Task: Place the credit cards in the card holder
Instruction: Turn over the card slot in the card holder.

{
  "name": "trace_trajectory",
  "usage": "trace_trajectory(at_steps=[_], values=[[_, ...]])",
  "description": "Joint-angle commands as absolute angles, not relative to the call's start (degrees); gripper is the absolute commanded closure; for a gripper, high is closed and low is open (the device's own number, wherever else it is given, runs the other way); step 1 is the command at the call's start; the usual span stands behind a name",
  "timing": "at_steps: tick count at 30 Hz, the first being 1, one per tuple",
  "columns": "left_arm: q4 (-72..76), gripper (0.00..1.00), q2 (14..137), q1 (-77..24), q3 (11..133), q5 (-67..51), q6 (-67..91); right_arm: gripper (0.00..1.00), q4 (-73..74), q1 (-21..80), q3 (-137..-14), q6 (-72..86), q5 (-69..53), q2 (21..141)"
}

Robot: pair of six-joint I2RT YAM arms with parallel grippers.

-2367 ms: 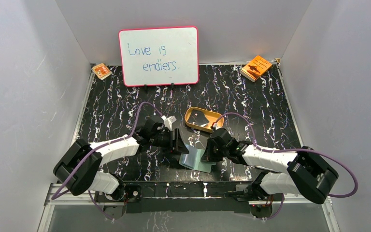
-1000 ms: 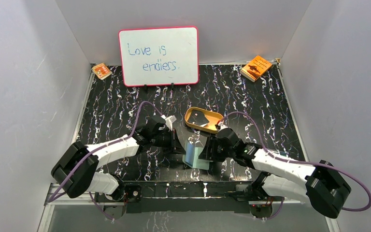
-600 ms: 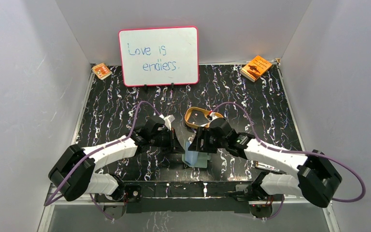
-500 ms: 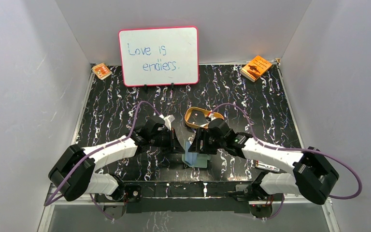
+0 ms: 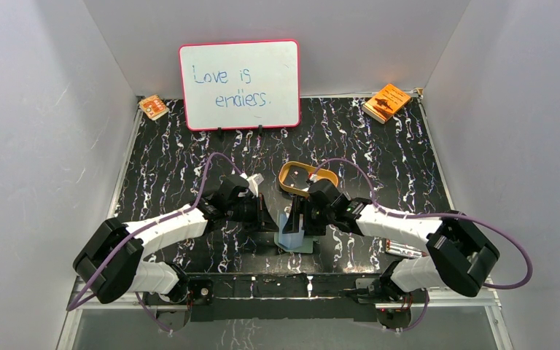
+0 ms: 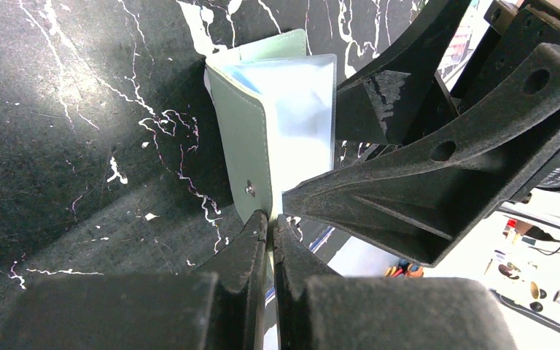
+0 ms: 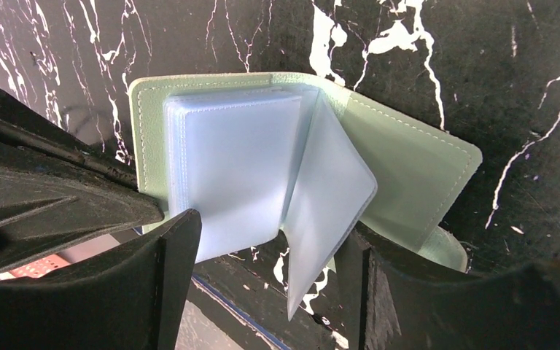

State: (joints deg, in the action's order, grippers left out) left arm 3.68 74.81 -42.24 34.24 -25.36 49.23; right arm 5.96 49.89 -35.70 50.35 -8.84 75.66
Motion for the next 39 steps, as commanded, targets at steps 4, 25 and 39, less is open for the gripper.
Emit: trace_trajectory(at_steps=[4, 25, 39], values=[[2.46, 1.0, 72.91, -42.52, 35.09, -25.64, 48.6, 0.22, 4.25, 50.16, -38.21, 49.82, -8.47, 74.65], [2.56, 1.0, 73.21, -42.58, 34.95, -25.66, 48.92, 0.16, 3.52, 50.41, -38.53, 49.53, -8.96, 77.65], [2.6, 1.0, 73.56, -42.58, 34.78, -25.71, 48.6, 0.01, 2.02, 50.71, -38.4, 50.49, -8.01, 75.83]])
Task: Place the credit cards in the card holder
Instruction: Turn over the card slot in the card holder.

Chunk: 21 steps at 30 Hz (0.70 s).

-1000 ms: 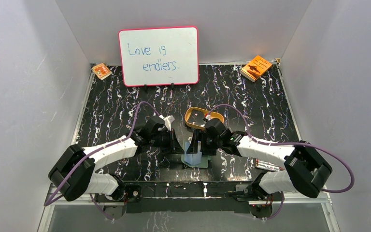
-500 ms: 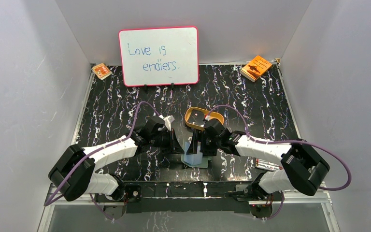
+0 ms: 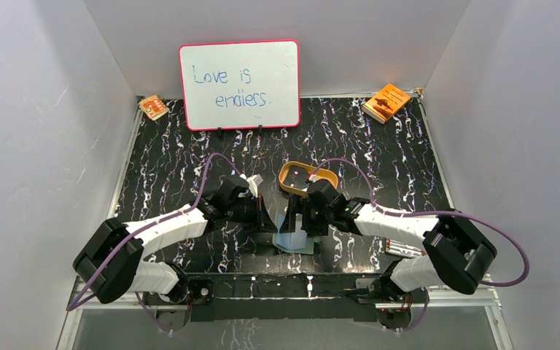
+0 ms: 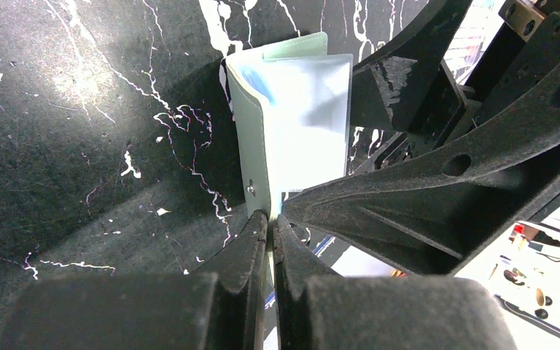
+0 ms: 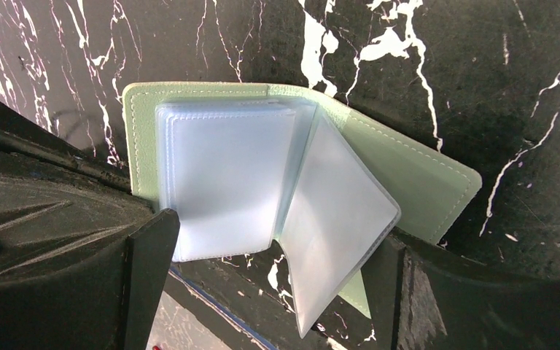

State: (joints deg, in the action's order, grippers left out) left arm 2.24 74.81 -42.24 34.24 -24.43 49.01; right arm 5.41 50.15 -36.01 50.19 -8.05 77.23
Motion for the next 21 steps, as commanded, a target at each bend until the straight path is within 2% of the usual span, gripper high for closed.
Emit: trace_trajectory(at_steps=[1, 15, 21], values=[[2.59, 1.0, 73.61, -42.6, 34.8, -25.68, 48.6, 0.01, 1.5, 50.73, -38.14, 50.67, -8.04, 75.58], [2.57, 1.0, 73.78, -42.55, 34.44, -25.53, 48.43, 0.02, -0.09, 50.71, -36.91, 51.08, -6.77, 73.42], [2.63, 1.0, 73.74, -42.56, 34.33, -25.43, 48.43, 0.07, -0.33, 50.71, -36.03, 51.57, -7.2, 73.86]])
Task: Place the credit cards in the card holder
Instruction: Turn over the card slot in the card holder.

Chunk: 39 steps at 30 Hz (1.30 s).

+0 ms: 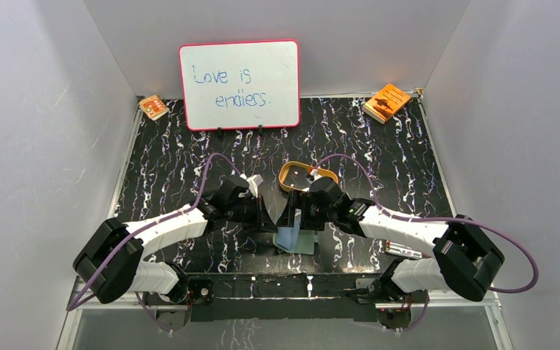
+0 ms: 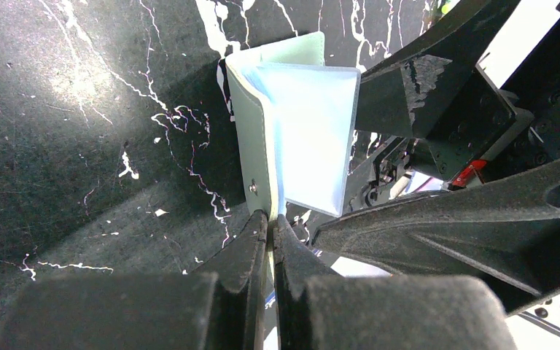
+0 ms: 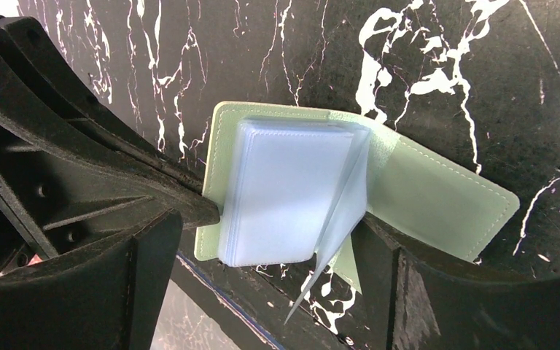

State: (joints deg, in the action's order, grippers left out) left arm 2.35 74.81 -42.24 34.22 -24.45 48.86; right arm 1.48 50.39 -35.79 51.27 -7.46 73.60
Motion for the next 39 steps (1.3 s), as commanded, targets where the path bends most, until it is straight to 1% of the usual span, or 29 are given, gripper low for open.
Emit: trace_trajectory(at_steps=[1, 7, 12, 18, 24, 34, 39], values=[[2.56, 1.0, 73.66, -42.62, 34.28, -25.44, 48.43, 0.09, -0.16, 50.71, -36.08, 51.45, -7.25, 74.03], [2.55, 1.0, 73.56, -42.58, 34.34, -25.41, 48.36, 0.27, -0.33, 50.73, -36.03, 51.06, -8.1, 75.4], [2.55, 1.0, 73.48, -42.61, 34.36, -25.41, 48.36, 0.32, -0.09, 50.72, -36.06, 50.79, -8.34, 76.4], [2.6, 1.0, 73.6, -42.55, 34.36, -25.46, 48.43, 0.33, -0.26, 50.71, -36.12, 50.54, -9.0, 77.7], [2.55, 1.0, 73.62, -42.61, 34.38, -25.41, 48.33, 0.28, -0.09, 50.69, -36.21, 50.19, -9.14, 78.85], [2.36, 1.0, 73.4, -42.63, 34.28, -25.17, 48.16, 0.31, 7.79, 50.71, -36.43, 50.01, -5.94, 80.42], [1.4, 1.0, 72.89, -42.58, 34.04, -24.35, 47.69, 0.31, 11.43, 50.71, -34.92, 50.43, -3.07, 78.35]])
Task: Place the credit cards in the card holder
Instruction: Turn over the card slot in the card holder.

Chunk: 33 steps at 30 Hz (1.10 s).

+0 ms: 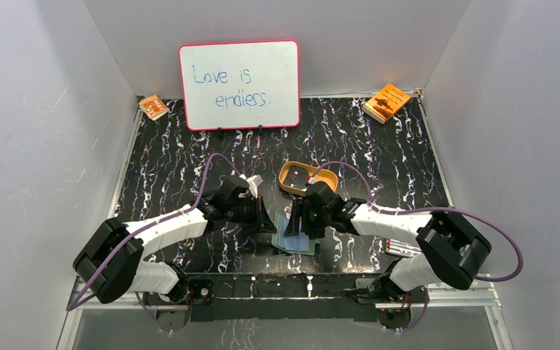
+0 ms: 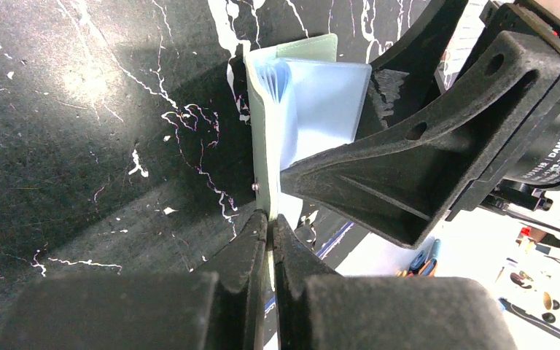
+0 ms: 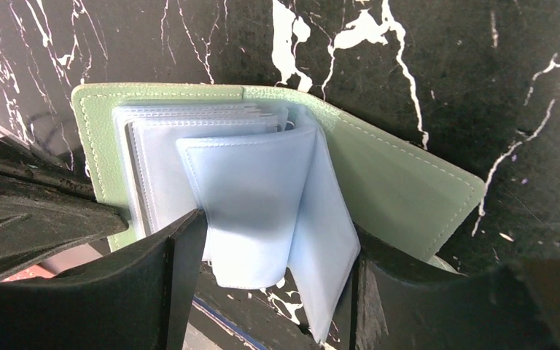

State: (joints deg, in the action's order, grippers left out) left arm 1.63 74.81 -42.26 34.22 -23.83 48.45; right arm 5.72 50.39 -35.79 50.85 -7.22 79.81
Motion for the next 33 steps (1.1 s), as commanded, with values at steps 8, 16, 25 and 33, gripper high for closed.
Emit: trace_trajectory(at_steps=[8, 16, 25, 33], values=[[0.69, 1.0, 72.69, -42.61, 33.15, -23.38, 47.02, 0.31, 17.56, 50.71, -32.93, 50.84, 1.99, 74.56], [0.35, 1.0, 72.0, -42.6, 32.7, -22.72, 46.88, 0.29, 25.13, 50.59, -31.24, 50.83, 6.66, 67.95], [0.34, 1.0, 71.17, -42.63, 32.78, -22.78, 46.86, 0.32, 30.66, 50.71, -37.53, 47.77, 6.76, 56.18], [-1.4, 1.0, 70.13, -42.57, 32.89, -22.34, 47.33, 0.46, 16.61, 51.13, -45.83, 41.83, -9.13, 57.82]])
